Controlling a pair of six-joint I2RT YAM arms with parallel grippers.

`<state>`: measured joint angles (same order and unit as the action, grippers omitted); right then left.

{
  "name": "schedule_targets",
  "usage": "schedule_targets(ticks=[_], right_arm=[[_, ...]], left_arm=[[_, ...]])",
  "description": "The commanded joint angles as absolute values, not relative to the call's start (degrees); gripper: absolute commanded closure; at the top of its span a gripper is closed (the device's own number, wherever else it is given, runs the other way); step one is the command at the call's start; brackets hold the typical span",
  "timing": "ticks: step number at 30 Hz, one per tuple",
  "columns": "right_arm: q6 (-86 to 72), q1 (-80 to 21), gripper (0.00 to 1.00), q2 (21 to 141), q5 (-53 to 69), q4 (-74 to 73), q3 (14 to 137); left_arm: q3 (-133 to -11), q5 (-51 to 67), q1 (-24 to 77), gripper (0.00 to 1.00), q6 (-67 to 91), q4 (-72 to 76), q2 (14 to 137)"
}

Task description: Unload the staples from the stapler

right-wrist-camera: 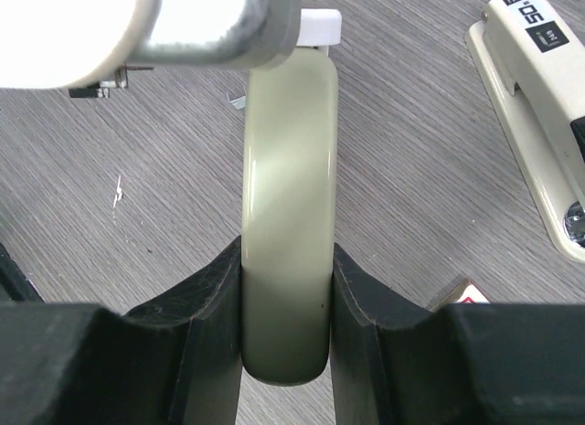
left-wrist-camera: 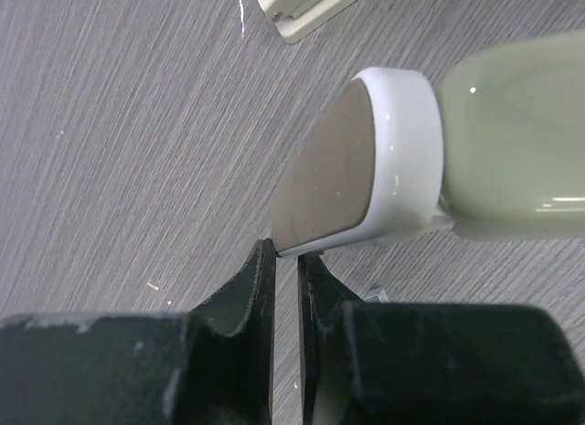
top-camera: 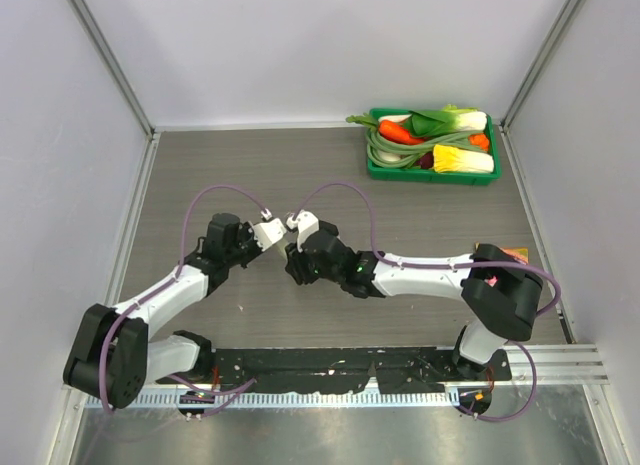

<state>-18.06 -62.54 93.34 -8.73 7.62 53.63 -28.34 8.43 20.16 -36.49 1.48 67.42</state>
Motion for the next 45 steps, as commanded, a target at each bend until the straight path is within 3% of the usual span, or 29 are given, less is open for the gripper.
schedule_targets(ticks=[1, 3, 6, 7, 9, 13, 23, 30, 38, 39, 42, 45], right_arm=[[-17.14, -64.69, 0.99, 90.96, -8.44, 6.14, 52.64], [-17.49, -64.69, 0.99, 91.49, -10.36, 7.38, 54.13], [-16.70, -64.34, 0.99, 92.80, -14.93, 8.79, 58.86], [-16.44, -64.16, 0.99, 93.25, -15.38, 9.22, 60.37], [-16.44, -62.93, 0.99, 95.70, -15.03, 8.97, 65.01], [-15.73, -61.53, 0.99, 101.14, -14.24, 4.23, 71.88], [-12.75, -59.50, 0.99, 111.69, -11.87, -3.34, 81.38], [-9.94, -58.98, 0.99, 120.04, -11.95, -5.44, 90.15], [-12.21, -58.01, 0.98, 127.61, -8.44, -9.23, 98.79], [-12.83, -58.01, 0.94, 127.88, -7.48, -9.23, 99.05], [-16.60, -58.01, 0.54, 127.97, -7.12, -8.18, 98.53], [-18.54, -58.01, 0.38, 127.53, -6.51, -7.47, 98.61]], left_arm=[[-29.44, -2.64, 17.84, 1.00, -35.25, 3.62, 66.36], [-31.89, 1.55, 17.75, 0.99, -33.76, -3.02, 66.01], [-37.95, 8.94, 17.75, 0.79, -30.07, -15.76, 65.66], [-40.49, 13.05, 17.67, 0.64, -27.88, -18.00, 65.39], [-42.88, 15.46, 17.58, 0.50, -25.41, -22.47, 64.69], [-48.32, 17.83, 14.25, 0.38, -18.66, -25.13, 63.90], [-53.00, 20.81, 1.33, 0.32, -8.79, -23.12, 63.81], [-54.93, 24.69, 0.62, 0.23, -4.92, -23.91, 68.64], [-54.41, 24.00, 0.62, 0.23, -5.45, -24.43, 67.41], [-54.23, 23.82, 0.62, 0.23, -5.45, -24.43, 67.24], [-53.79, 23.73, 0.62, 0.23, -5.71, -24.52, 67.06], [-53.18, 22.68, 0.62, 0.23, -4.84, -23.65, 66.97]])
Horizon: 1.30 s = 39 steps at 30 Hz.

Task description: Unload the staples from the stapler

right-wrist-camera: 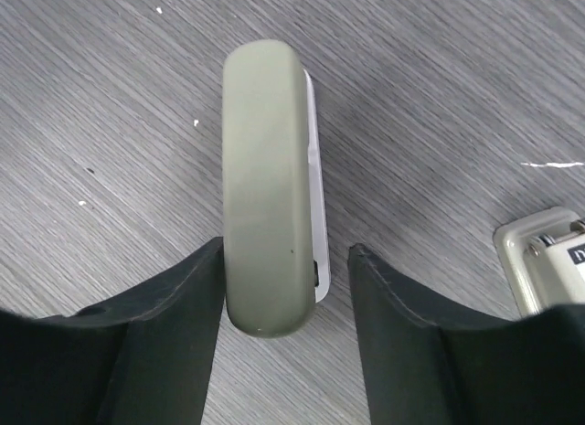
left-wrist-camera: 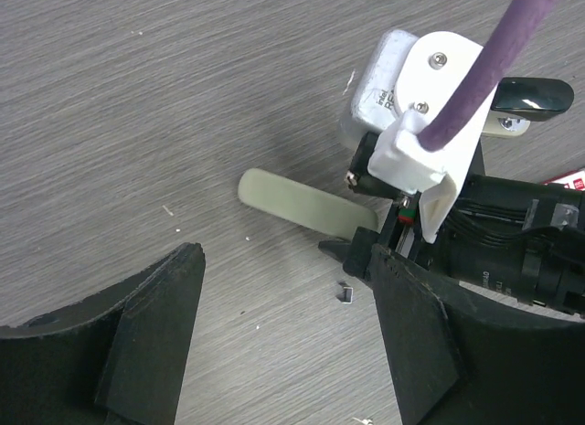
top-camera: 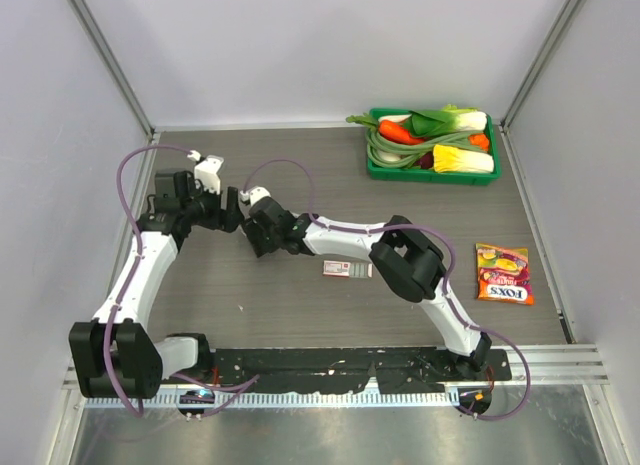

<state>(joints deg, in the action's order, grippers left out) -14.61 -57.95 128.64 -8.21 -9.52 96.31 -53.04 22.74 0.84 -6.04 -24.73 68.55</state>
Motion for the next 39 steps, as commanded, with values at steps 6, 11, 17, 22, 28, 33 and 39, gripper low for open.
schedule_targets(ticks=[6, 11, 17, 22, 28, 33, 39], right_arm=[[-22.15, -57.83, 0.28, 125.25, -5.10, -8.43, 100.28], [-24.17, -55.29, 0.28, 117.26, -3.61, -7.92, 93.44], [-20.23, -50.55, 0.28, 103.72, -5.34, -9.12, 82.97], [-11.17, -47.91, 0.28, 101.08, -10.81, -14.93, 79.99], [-5.02, -46.05, 0.25, 101.34, -11.43, -16.61, 75.42], [-3.52, -45.35, 0.25, 101.86, -10.64, -15.65, 74.53], [-2.81, -43.33, 0.25, 103.44, -6.51, -14.68, 75.23]], left_arm=[[-51.15, 21.18, 0.62, 0.23, -2.99, -21.80, 67.06], [-50.71, 20.21, 0.70, 0.22, -2.55, -21.09, 67.32], [-52.12, 16.71, 5.70, 0.20, -2.81, -20.57, 71.10], [-53.87, 12.14, 13.44, 0.19, -3.08, -18.81, 76.19], [-56.07, 10.55, 16.52, 0.19, -1.76, -16.70, 83.32], [-57.21, 7.56, 18.01, 0.19, -2.20, -14.42, 86.21], [-57.22, 5.45, 18.98, 0.19, -2.46, -13.19, 87.89]])
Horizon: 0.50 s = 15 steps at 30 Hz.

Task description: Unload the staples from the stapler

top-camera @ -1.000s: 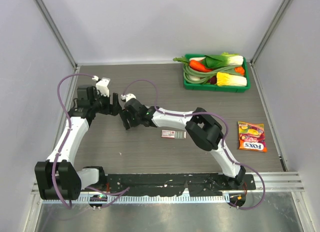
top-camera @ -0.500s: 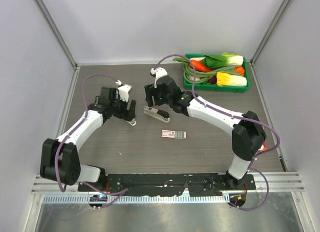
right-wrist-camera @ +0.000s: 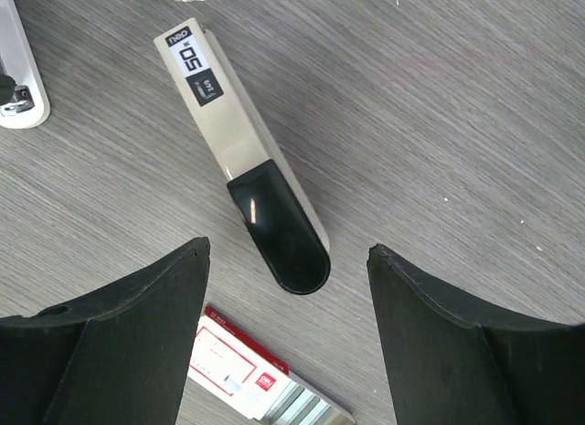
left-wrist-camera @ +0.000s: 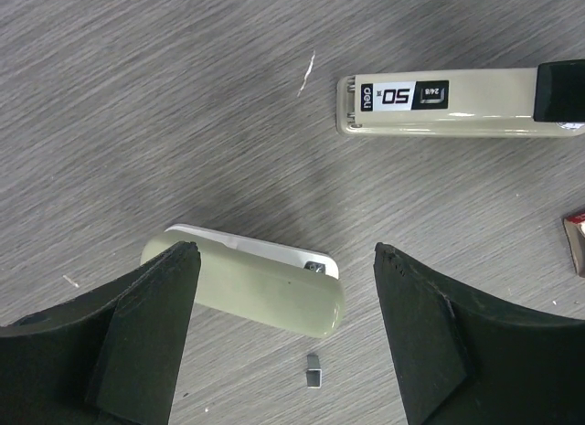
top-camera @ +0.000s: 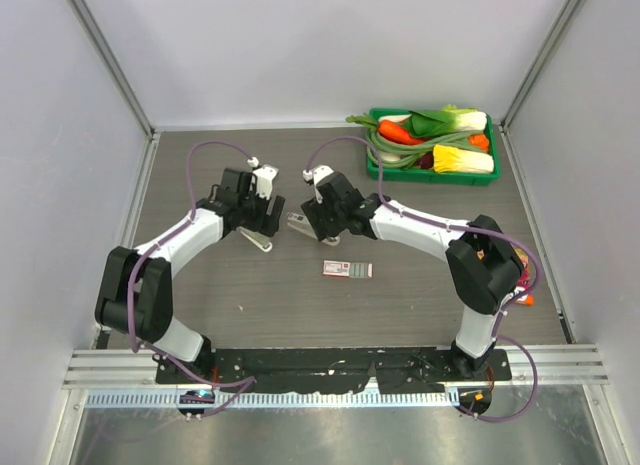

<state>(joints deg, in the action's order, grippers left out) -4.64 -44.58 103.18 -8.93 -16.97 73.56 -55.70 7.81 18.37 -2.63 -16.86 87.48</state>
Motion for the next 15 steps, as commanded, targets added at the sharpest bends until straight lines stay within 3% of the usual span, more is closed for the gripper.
schedule_targets(ticks=[1, 15], right_arm=[[-2.90, -43.07, 0.25, 103.62, -5.02, -14.68, 75.32], [-2.55, -43.07, 0.28, 107.84, 2.11, -14.68, 76.90]], left_arm=[[-56.26, 5.36, 19.07, 0.19, -2.72, -13.01, 87.89], [-47.82, 5.10, 19.69, 0.22, -10.72, -10.81, 84.03]])
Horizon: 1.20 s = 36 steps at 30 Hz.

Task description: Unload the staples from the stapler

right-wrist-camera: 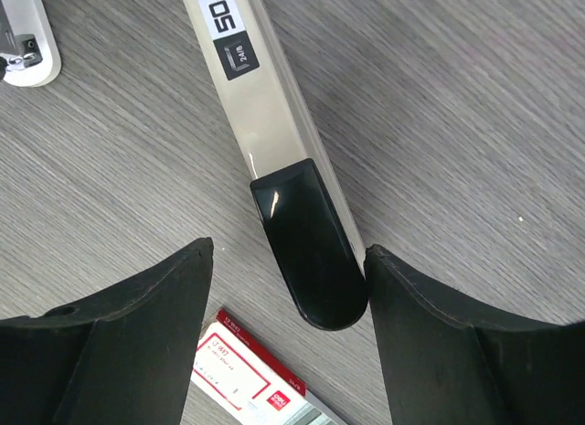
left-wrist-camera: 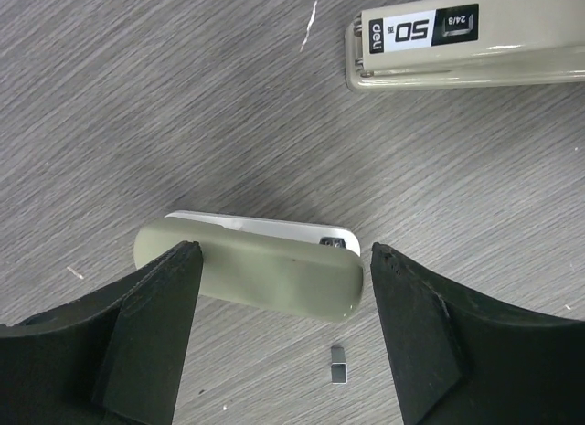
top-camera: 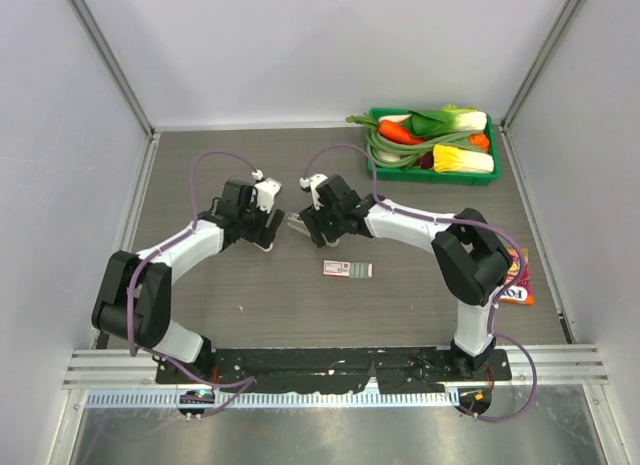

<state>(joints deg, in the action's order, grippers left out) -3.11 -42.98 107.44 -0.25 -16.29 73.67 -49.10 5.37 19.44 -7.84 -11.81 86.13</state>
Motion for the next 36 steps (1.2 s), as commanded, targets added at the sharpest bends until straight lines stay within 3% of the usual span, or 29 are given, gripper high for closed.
schedule_targets(ticks=[1, 5, 9, 13, 15, 18, 20, 21, 31, 36], right_arm=[[-2.81, -43.15, 0.30, 108.10, 2.46, -14.76, 76.99], [-4.13, -43.24, 0.37, 109.16, 3.25, -14.77, 77.52], [-5.62, -44.21, 0.54, 108.90, 1.06, -13.89, 77.17], [-7.20, -45.09, 0.78, 108.90, -2.63, -12.83, 77.17], [-8.34, -45.09, 0.83, 109.07, -3.43, -12.48, 77.34], [-8.88, -45.17, 0.82, 109.86, -3.08, -14.22, 79.00], [-8.44, -45.26, 0.73, 111.53, -3.08, -15.81, 80.41], [-8.44, -45.70, 0.63, 111.97, -3.42, -17.13, 81.46], [-8.52, -46.41, 0.66, 113.20, -5.72, -17.93, 81.91], [-8.35, -46.49, 0.52, 115.22, -5.71, -20.30, 84.64]], left_arm=[[-47.64, 5.27, 19.69, 0.22, -11.07, -10.72, 83.59], [-46.85, 5.36, 19.69, 0.22, -13.27, -10.20, 82.36], [-48.24, 5.54, 19.69, 0.22, -13.01, -11.16, 80.17], [-51.23, 7.29, 19.69, 0.20, -9.94, -14.40, 77.71], [-52.99, 8.61, 19.69, 0.20, -8.27, -15.38, 76.73], [-54.83, 10.81, 19.69, 0.20, -5.54, -17.13, 75.94], [-55.63, 11.95, 19.69, 0.20, -4.49, -18.45, 76.29], [-56.16, 12.13, 19.60, 0.20, -4.31, -18.72, 76.20], [-54.40, 10.99, 19.60, 0.20, -4.04, -18.37, 75.94], [-54.40, 10.81, 19.69, 0.20, -4.04, -18.37, 76.20]])
